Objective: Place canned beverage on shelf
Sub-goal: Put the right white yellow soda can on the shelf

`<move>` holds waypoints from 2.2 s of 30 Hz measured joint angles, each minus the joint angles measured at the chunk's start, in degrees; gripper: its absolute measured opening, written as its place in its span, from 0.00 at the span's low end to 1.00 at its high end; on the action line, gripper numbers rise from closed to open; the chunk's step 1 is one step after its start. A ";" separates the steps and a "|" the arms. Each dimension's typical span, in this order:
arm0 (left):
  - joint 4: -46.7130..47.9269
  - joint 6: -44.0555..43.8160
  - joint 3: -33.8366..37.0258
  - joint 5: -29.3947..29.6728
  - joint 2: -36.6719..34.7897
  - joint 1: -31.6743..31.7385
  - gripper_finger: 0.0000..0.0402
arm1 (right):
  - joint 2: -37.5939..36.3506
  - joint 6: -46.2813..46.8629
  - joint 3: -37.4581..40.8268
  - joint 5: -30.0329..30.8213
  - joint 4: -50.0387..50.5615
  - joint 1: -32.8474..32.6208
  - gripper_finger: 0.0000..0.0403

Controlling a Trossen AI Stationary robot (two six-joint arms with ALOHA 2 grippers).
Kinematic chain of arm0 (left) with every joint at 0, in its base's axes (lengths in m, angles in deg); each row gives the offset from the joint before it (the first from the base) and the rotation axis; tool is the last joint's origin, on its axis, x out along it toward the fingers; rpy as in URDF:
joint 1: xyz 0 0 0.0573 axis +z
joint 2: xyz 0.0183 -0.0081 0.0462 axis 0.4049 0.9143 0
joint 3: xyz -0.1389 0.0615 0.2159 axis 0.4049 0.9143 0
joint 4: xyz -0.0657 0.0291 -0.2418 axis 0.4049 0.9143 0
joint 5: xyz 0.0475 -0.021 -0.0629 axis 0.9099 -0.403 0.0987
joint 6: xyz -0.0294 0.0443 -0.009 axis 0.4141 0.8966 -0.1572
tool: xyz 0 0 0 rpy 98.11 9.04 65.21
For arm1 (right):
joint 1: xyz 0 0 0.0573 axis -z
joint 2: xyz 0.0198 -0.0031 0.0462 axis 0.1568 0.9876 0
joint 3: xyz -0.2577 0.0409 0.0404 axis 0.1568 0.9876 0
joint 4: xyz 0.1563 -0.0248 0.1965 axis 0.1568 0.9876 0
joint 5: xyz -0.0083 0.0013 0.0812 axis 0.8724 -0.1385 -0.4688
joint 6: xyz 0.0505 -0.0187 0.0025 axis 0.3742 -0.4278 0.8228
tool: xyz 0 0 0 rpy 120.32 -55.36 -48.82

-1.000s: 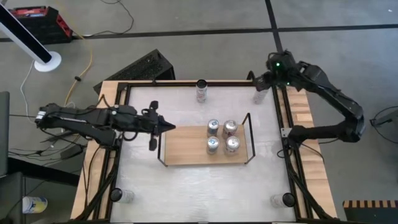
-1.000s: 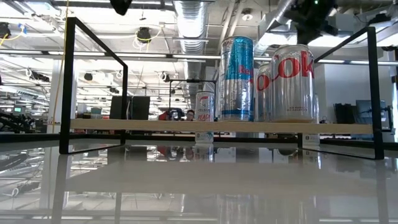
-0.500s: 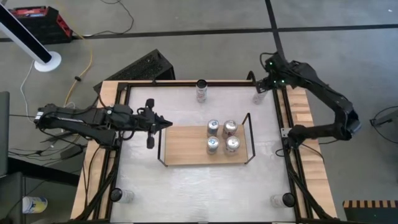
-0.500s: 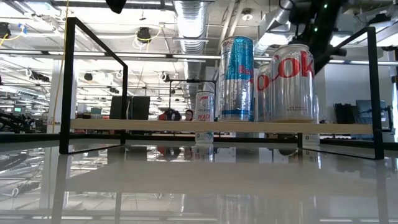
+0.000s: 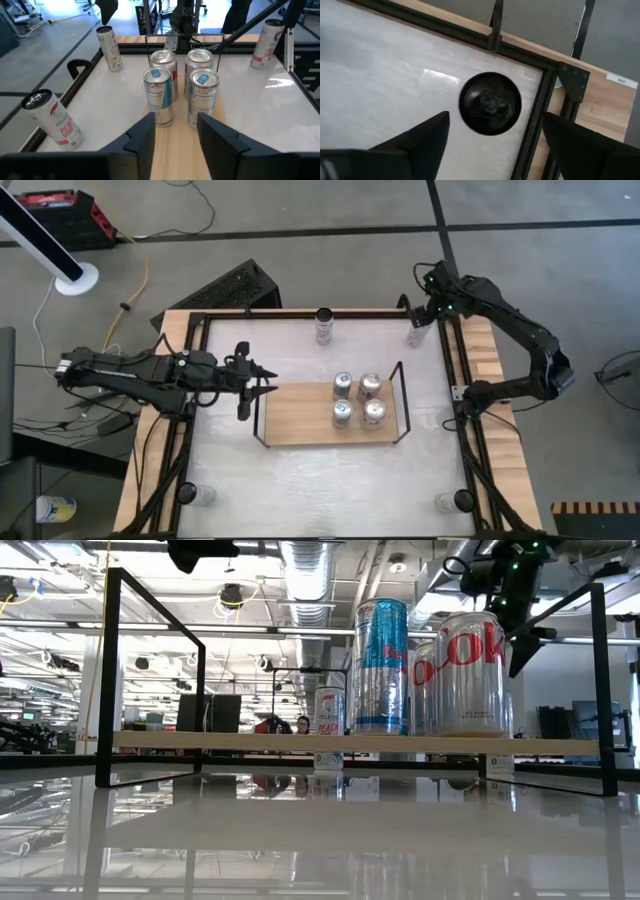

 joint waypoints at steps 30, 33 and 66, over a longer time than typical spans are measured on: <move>0.59 -1.79 -0.02 0.02 1.20 0.00 0.53 | 0.02 0.59 9.46 -0.24 -12.41 1.47 0.93; 0.74 -2.55 -0.02 0.02 1.20 0.00 0.53 | 0.02 1.90 9.46 0.31 -12.03 1.47 0.93; 0.95 -2.52 -0.04 0.02 3.12 0.00 0.53 | -0.11 4.95 3.56 0.24 -9.96 -4.38 0.67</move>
